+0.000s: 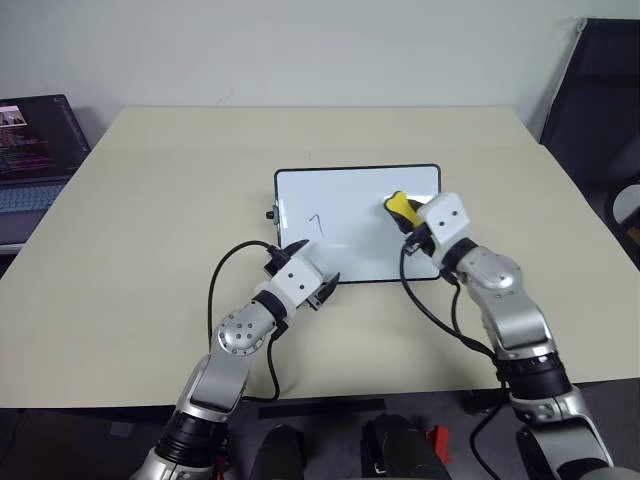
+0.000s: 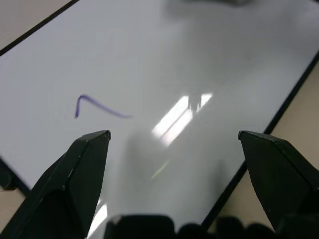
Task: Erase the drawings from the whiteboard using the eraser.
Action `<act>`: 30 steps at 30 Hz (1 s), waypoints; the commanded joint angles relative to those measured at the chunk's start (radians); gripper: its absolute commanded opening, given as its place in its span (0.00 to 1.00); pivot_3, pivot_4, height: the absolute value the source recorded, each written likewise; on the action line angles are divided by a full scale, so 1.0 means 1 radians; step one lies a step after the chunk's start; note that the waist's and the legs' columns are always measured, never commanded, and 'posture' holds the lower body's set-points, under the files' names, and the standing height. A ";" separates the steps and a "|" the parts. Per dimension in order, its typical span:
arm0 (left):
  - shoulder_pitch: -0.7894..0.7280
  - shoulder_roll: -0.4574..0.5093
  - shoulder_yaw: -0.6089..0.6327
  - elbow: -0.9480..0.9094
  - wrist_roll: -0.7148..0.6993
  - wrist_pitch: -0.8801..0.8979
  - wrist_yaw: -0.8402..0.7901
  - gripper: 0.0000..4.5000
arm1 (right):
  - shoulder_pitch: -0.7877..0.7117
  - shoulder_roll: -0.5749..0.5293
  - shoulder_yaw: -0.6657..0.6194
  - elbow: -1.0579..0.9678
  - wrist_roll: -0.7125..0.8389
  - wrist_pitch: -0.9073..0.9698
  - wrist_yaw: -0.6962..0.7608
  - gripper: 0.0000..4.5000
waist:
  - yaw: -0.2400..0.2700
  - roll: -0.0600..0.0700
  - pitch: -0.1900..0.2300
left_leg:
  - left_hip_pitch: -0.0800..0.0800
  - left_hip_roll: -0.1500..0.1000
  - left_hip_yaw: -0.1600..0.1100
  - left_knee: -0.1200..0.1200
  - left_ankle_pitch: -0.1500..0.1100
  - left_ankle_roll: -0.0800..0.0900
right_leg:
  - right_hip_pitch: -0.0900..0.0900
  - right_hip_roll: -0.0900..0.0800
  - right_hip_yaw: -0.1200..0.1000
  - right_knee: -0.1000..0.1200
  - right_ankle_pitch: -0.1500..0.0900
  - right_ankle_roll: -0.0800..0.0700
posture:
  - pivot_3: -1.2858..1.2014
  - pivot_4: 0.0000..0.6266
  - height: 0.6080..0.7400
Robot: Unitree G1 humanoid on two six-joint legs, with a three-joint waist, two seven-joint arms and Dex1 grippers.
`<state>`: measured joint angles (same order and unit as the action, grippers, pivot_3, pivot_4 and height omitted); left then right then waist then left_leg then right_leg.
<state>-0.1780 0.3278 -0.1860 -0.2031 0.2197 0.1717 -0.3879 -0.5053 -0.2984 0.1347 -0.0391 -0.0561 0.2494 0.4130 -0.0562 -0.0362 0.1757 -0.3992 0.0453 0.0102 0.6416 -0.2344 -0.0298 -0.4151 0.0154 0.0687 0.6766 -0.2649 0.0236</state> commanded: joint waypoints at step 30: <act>0.009 0.009 0.046 -0.079 0.014 0.055 0.064 1.00 | -0.316 0.262 0.225 0.478 -0.181 -0.099 -0.046 0.21 | -0.002 0.000 0.000 | 0.000 0.001 0.000 0.001 0.000 0.000 | -0.002 -0.001 0.000 0.004 0.001 -0.002 | 0.52 0.24 1.00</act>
<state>-0.1650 0.3437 -0.1438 -0.2274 0.2328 0.2298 -0.3346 -0.8245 -0.0494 0.3414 0.4200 -0.2238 0.1364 0.3658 -0.0579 -0.0362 0.1755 -0.3990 0.0467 0.0102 0.6430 -0.2342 -0.0298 -0.4171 0.0143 0.0692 0.6802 -0.2637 0.0219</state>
